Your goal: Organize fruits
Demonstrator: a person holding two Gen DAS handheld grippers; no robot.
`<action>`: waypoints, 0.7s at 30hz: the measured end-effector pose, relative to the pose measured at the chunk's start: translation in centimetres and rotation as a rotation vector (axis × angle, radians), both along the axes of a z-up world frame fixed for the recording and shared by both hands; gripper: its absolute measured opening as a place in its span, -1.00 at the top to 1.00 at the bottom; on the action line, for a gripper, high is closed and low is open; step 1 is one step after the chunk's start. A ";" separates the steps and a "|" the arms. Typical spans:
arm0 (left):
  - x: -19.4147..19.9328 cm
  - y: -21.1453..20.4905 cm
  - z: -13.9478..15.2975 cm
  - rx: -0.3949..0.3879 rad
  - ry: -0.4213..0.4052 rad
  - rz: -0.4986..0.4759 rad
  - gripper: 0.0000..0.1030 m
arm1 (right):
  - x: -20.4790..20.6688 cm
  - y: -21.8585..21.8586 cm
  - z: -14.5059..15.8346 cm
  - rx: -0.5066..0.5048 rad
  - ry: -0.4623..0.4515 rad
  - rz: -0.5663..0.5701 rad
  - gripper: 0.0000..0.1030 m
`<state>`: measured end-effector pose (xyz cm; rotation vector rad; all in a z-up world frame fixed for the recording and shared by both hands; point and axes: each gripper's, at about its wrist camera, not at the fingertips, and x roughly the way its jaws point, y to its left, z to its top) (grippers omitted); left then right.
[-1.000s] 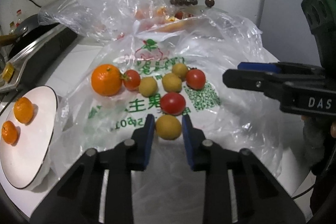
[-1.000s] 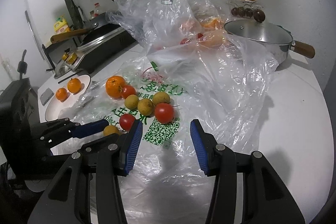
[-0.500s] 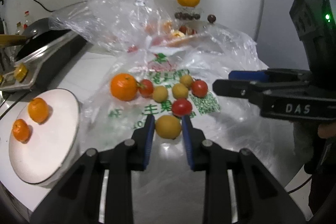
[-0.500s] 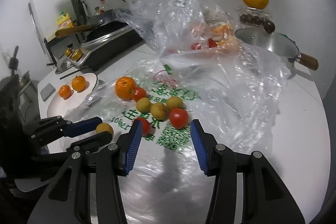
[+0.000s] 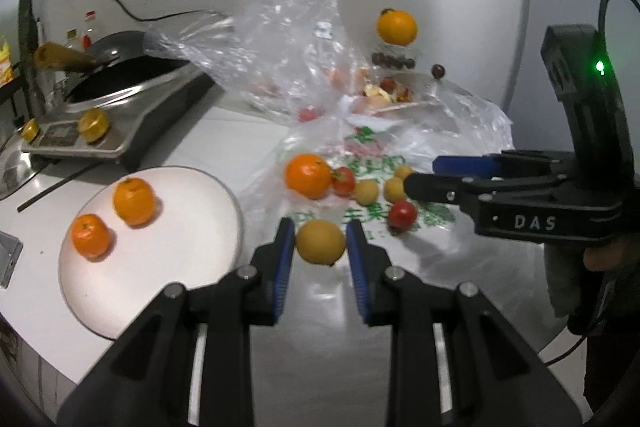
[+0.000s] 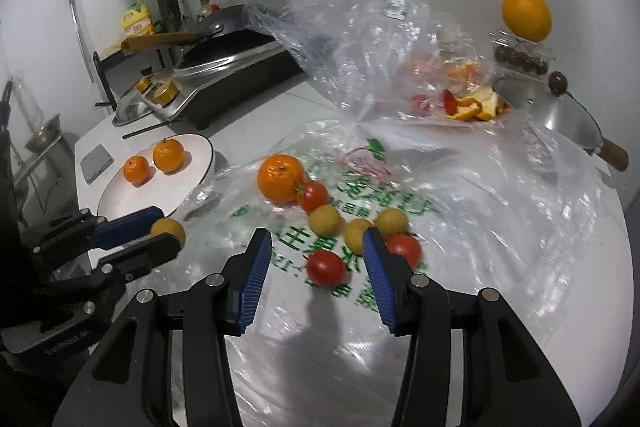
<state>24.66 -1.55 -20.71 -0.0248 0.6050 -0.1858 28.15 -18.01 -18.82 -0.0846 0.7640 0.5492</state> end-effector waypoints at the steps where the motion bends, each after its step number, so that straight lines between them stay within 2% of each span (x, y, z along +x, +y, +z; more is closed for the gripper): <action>1: -0.1 0.4 0.0 -0.002 -0.003 0.007 0.47 | 0.2 0.3 0.0 -0.003 0.000 0.004 0.03; 21: 0.6 6.6 -0.2 -0.017 -0.019 0.101 0.47 | 4.9 6.7 -1.7 -0.066 0.024 0.042 0.02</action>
